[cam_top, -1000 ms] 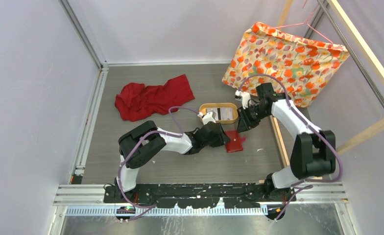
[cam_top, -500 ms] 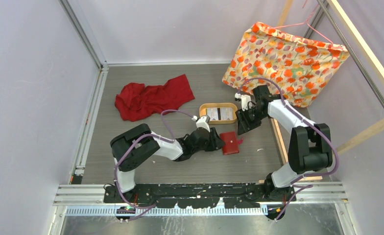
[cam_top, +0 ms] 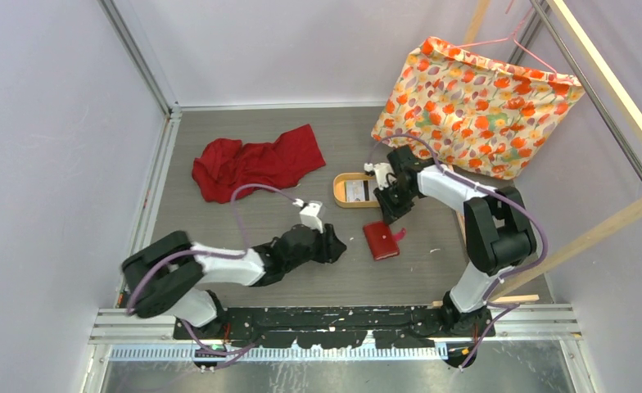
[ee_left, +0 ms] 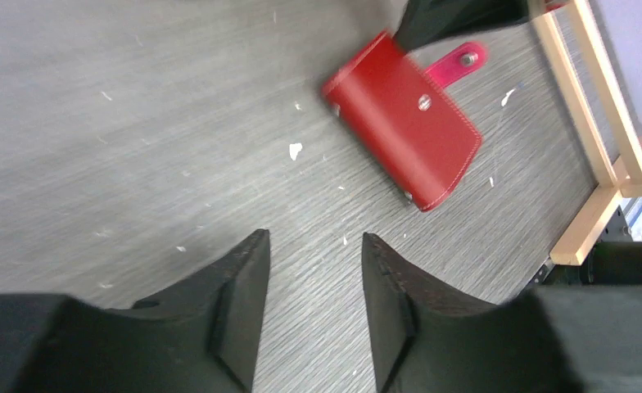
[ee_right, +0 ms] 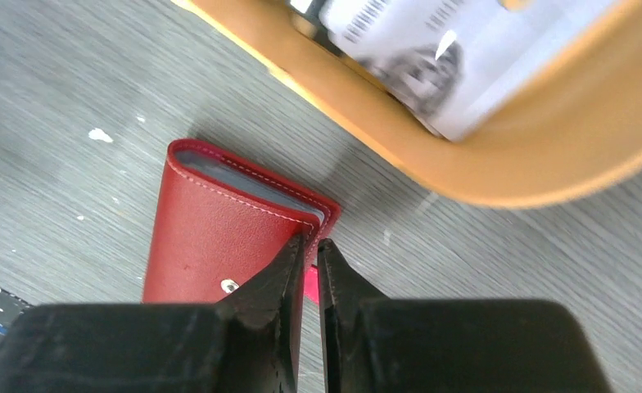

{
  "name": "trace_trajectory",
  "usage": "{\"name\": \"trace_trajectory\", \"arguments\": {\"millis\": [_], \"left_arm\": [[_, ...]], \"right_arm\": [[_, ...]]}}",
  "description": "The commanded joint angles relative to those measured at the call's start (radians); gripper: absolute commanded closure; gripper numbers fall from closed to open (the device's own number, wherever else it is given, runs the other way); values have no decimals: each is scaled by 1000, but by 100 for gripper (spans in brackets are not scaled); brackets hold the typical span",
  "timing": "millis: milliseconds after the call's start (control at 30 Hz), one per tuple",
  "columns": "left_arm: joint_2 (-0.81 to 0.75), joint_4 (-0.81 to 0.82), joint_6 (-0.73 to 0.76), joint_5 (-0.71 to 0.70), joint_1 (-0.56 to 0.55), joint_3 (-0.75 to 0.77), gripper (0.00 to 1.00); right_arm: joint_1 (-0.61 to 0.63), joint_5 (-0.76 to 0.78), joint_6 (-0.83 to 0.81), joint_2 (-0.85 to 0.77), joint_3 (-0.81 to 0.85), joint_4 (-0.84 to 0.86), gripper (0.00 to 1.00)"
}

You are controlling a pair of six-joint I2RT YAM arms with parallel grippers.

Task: Put the credit cards into the card holder
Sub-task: Close the card holder at the center of the board.

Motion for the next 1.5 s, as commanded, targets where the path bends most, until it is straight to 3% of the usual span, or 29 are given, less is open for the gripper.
{"name": "trace_trajectory", "arguments": {"millis": [0,67,100,133,167,333,567,700,900,1033,1367,1467], "left_arm": [[-272,-34,228,-107,20,-73,52],[-383,-75,288,-127,23,-88,31],[-439,-89,304,-153,25,-97,13],[-465,-92,309,-161,29,-109,2],[-513,-76,322,-135,39,-129,0],[-555,-8,287,223,176,-168,4],[-293,170,77,419,182,-160,13],[-117,297,-113,418,171,-152,17],[-1,322,-224,332,91,-114,17],[89,323,-297,280,40,-66,17],[278,337,-473,142,20,-10,20],[296,309,-493,136,20,15,31]], "right_arm": [[96,-40,-24,60,35,1,83],[137,-74,-58,74,61,-8,83],[160,-92,-78,82,71,-15,82],[180,-108,-95,86,81,-23,82],[205,-123,-116,92,91,-32,82],[253,-163,-182,73,123,-78,76],[157,-337,-331,-123,149,-208,60],[83,-399,-418,-173,140,-235,48],[-43,-270,-373,-101,124,-239,48],[-165,-278,-332,-49,92,-249,48],[-127,-301,-249,66,62,-194,48],[-103,-301,-220,87,60,-191,60]]}}
